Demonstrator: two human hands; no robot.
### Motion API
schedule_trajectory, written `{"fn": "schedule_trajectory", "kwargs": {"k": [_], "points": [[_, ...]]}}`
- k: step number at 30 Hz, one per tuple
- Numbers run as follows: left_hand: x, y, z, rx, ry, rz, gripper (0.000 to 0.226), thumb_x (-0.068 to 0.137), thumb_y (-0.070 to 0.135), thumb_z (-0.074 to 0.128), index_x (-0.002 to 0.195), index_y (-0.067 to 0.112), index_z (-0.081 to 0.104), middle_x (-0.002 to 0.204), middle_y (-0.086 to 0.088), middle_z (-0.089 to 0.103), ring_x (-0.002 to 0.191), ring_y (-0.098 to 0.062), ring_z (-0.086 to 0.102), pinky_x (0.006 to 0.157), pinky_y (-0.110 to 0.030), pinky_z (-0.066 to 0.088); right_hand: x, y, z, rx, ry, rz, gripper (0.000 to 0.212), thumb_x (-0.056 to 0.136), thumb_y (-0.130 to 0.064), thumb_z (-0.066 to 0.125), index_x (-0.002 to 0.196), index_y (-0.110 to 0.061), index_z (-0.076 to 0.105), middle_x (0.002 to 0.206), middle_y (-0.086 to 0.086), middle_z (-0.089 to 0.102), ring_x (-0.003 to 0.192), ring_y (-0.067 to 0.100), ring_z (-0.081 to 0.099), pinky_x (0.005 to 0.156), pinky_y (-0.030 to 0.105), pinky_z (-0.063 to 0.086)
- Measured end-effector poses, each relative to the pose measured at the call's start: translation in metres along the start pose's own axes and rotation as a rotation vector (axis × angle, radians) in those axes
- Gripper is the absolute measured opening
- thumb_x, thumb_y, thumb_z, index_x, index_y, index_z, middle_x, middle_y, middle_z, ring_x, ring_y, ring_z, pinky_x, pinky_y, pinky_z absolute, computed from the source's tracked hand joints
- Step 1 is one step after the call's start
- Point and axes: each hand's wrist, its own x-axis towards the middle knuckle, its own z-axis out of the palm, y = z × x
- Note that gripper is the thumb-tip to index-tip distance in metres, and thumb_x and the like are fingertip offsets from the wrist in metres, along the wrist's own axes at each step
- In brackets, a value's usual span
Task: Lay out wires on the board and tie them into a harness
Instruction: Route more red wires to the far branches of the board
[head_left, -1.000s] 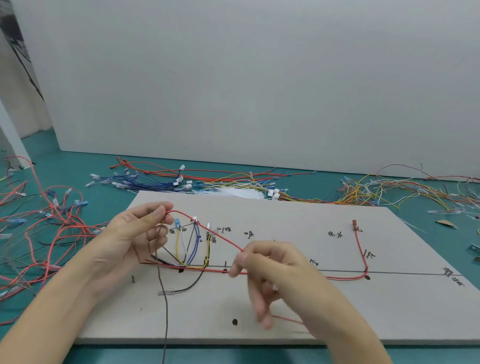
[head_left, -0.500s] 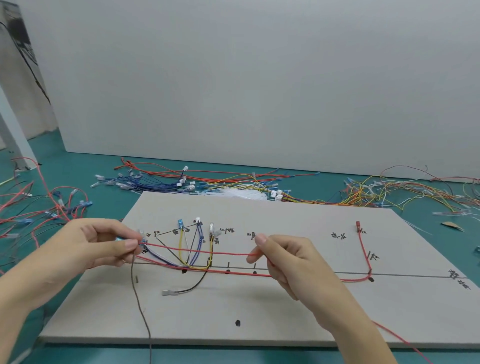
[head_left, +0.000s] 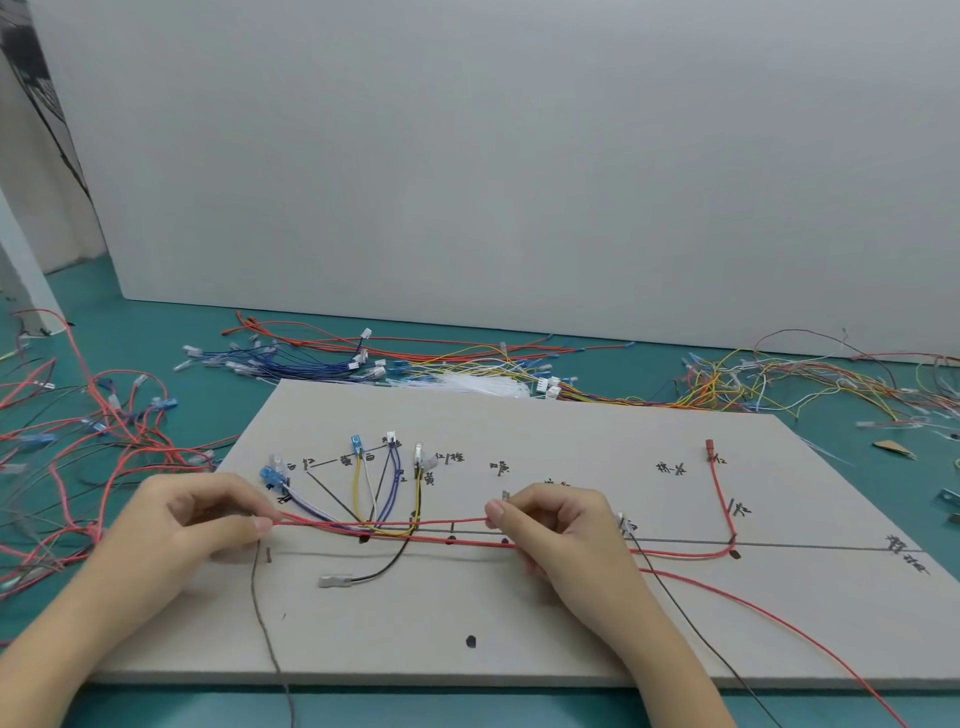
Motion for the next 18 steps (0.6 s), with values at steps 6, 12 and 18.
{"fn": "schedule_trajectory", "kwargs": {"k": [6, 12, 18], "points": [[-0.0045, 0.0007, 0.002, 0.112, 0.001, 0.016, 0.024, 0.057, 0.035, 0.074, 0.077, 0.023, 0.077, 0.071, -0.001, 0.072, 0.066, -0.027, 0.064, 0.055, -0.03, 0.051, -0.0019, 0.0072, 0.0006, -0.015, 0.018, 0.011, 0.019, 0.089, -0.027, 0.069, 0.072, -0.018, 0.068, 0.047, -0.003, 0.047, 0.044, 0.009, 0.045, 0.043, 0.019, 0.037], [-0.0067, -0.0026, -0.001, 0.195, -0.025, 0.0, 0.04, 0.052, 0.056, 0.069, 0.081, 0.03, 0.078, 0.072, 0.001, 0.073, 0.068, -0.039, 0.063, 0.054, -0.041, 0.047, -0.0016, 0.0092, 0.0017, -0.009, 0.028, 0.042, 0.017, 0.09, -0.027, 0.068, 0.073, -0.026, 0.065, 0.046, -0.001, 0.044, 0.043, 0.011, 0.045, 0.046, 0.019, 0.039], [-0.0063, -0.0048, -0.0002, 0.227, -0.028, 0.033, 0.038, 0.054, 0.054, 0.067, 0.082, 0.031, 0.077, 0.069, 0.003, 0.071, 0.066, -0.037, 0.061, 0.056, -0.037, 0.045, -0.0022, 0.0104, 0.0016, -0.013, 0.006, 0.05, 0.02, 0.09, -0.027, 0.067, 0.071, -0.022, 0.063, 0.044, -0.004, 0.044, 0.044, 0.01, 0.047, 0.046, 0.018, 0.039]]}}
